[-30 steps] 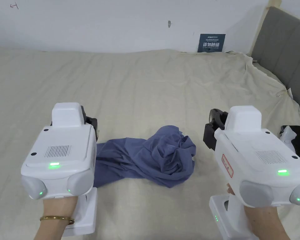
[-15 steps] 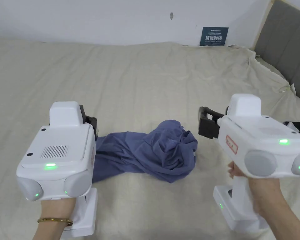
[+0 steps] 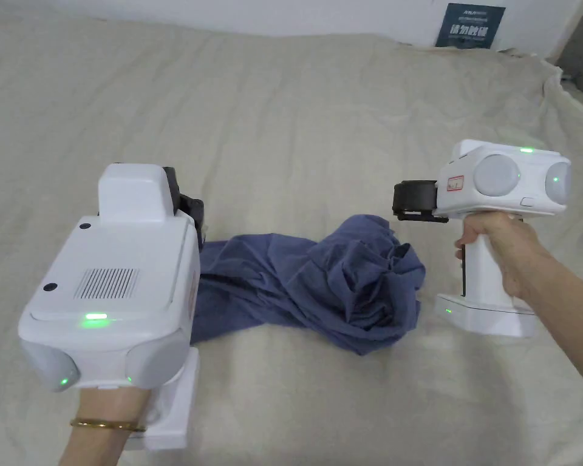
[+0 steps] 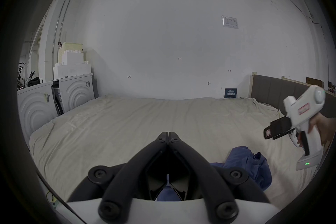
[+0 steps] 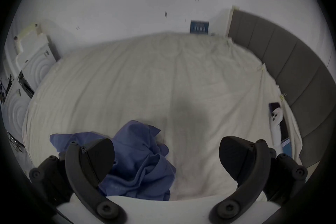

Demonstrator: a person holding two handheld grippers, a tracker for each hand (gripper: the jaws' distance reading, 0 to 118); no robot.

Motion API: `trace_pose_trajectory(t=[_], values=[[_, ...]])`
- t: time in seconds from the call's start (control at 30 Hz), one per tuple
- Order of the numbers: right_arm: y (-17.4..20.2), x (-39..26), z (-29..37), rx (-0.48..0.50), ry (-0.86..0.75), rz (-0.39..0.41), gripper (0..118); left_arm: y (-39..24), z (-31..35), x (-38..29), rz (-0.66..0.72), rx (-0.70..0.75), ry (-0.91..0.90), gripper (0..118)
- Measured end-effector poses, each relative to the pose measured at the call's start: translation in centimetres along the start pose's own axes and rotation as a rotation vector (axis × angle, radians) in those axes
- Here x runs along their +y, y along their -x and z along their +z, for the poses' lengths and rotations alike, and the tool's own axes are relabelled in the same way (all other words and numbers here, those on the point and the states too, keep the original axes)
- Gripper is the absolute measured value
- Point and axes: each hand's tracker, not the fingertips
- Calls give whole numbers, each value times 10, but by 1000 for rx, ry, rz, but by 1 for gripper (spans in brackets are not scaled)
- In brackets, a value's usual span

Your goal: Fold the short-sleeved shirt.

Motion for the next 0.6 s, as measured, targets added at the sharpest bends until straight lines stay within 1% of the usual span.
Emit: trace_pose_trajectory(t=[0.07,0.13,0.2,0.23,0.27,0.33,0.43,0.47,0.5,0.53,0.57,0.6], values=[[5,10,-26,9,93,-14,110,-1,-7,0,5,2,10,0],[9,15,-45,16,146,-44,101,0,-15,-1,12,4,23,0],[12,18,-63,31,183,-81,96,1,-23,-5,16,5,36,0],[13,19,-70,38,201,-87,94,1,-26,-7,14,2,43,0],[14,21,-78,44,205,-92,89,1,-30,-9,8,-2,51,0],[16,21,-89,42,218,-99,69,0,-35,-14,-4,-4,64,0],[17,16,-102,20,248,-93,49,0,-43,-23,-5,5,94,0],[17,13,-105,14,252,-97,38,0,-45,-25,-1,8,106,0],[16,11,-106,16,251,-102,15,1,-47,-27,5,6,114,0],[15,8,-107,21,244,-124,4,1,-47,-28,9,5,122,0],[14,5,-106,22,241,-149,4,0,-48,-29,11,7,128,0],[15,5,-105,27,241,-149,3,0,-49,-29,9,9,134,0]])
